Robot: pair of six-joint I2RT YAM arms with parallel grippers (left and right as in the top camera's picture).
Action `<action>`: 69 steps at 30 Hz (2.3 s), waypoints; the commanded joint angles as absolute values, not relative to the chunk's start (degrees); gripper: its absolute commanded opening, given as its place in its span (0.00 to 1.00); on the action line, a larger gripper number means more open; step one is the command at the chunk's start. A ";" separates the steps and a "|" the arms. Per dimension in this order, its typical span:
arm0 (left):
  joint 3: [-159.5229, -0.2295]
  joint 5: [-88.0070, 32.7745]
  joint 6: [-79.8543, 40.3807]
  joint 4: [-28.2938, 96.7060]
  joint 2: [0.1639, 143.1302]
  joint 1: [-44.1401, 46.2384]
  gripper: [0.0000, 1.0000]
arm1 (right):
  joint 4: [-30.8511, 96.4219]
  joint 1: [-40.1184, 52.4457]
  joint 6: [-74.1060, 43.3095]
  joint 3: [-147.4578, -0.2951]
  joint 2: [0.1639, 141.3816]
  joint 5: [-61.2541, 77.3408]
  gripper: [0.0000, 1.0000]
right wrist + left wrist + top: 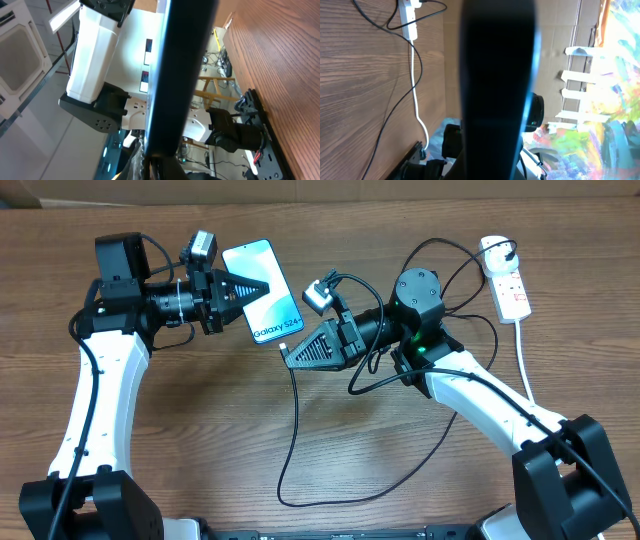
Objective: Plug charger to phone and switch on socket
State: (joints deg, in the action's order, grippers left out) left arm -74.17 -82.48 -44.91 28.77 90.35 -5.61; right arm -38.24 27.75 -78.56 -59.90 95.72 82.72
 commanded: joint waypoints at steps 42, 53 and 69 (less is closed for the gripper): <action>-74.11 -85.65 -41.34 32.77 90.70 -5.54 0.04 | -37.60 27.62 -77.89 -60.07 95.37 82.08 0.04; -74.11 -86.46 -41.10 32.77 90.70 -5.54 0.04 | -37.58 27.62 -77.93 -60.07 95.37 81.45 0.04; -74.11 -86.46 -40.25 32.80 90.70 -5.54 0.04 | -37.60 27.62 -78.15 -60.07 95.37 81.47 0.04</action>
